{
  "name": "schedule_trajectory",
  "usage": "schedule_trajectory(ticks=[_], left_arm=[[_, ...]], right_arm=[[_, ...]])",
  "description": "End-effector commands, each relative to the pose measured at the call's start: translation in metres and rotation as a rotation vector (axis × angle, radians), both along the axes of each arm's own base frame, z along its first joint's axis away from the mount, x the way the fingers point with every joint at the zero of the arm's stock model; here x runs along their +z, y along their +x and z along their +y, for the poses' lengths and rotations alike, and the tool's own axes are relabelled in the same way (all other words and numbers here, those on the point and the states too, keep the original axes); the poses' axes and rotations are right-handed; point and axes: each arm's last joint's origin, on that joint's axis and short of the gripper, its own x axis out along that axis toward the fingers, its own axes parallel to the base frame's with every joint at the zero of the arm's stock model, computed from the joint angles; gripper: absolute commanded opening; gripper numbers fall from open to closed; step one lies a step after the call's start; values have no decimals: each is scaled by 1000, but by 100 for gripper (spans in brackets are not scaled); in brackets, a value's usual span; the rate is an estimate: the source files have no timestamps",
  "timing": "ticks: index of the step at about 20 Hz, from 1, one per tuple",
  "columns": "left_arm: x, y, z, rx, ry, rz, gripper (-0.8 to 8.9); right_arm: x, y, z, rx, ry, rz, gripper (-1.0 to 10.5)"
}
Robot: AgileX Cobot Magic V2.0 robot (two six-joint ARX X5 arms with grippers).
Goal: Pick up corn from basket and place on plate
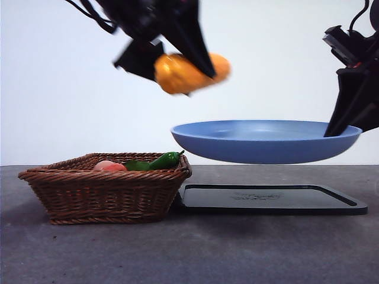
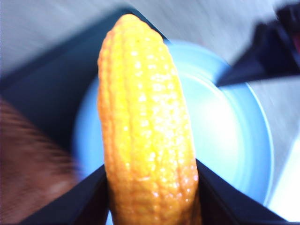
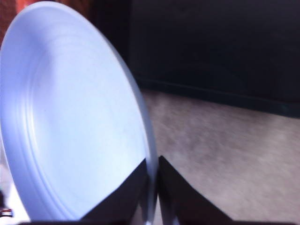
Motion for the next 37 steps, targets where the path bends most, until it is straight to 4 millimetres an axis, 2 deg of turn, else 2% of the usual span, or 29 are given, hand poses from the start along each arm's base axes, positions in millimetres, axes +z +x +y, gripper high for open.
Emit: schedule_trajectory(ticks=[1, 4, 7, 9, 12, 16, 19, 24, 28, 32, 37], left_arm=[[-14, 1, -22, -58, 10, 11, 206], [-38, 1, -41, -97, 44, 46, 206], [-55, -1, -50, -121, 83, 81, 208], [-56, -2, -52, -133, 91, 83, 236], [-56, -4, -53, -138, 94, 86, 332], [-54, -5, -52, -137, 95, 89, 341], [-39, -8, -49, -135, 66, 59, 341], [-3, -18, -35, -128, -8, -19, 341], [30, -32, -19, -114, -80, -83, 341], [61, -50, 0, -110, -142, -143, 340], [87, -69, 20, -101, -198, -189, 339]], right_arm=[[4, 4, 2, -4, 32, -5, 2], [4, 4, 2, -1, 35, -4, 2], [4, 4, 2, -1, 35, -5, 2], [4, 4, 2, 1, 33, -7, 2], [4, 4, 2, 2, 29, -10, 2], [4, 4, 1, 0, 25, -12, 2], [4, 5, 1, -12, 2, -21, 2], [3, 10, -1, -29, 6, -39, 2], [-9, 20, -8, -66, 7, -11, 2], [-20, 42, -23, -124, 5, 28, 2], [-26, 81, -32, -162, 7, 61, 2]])
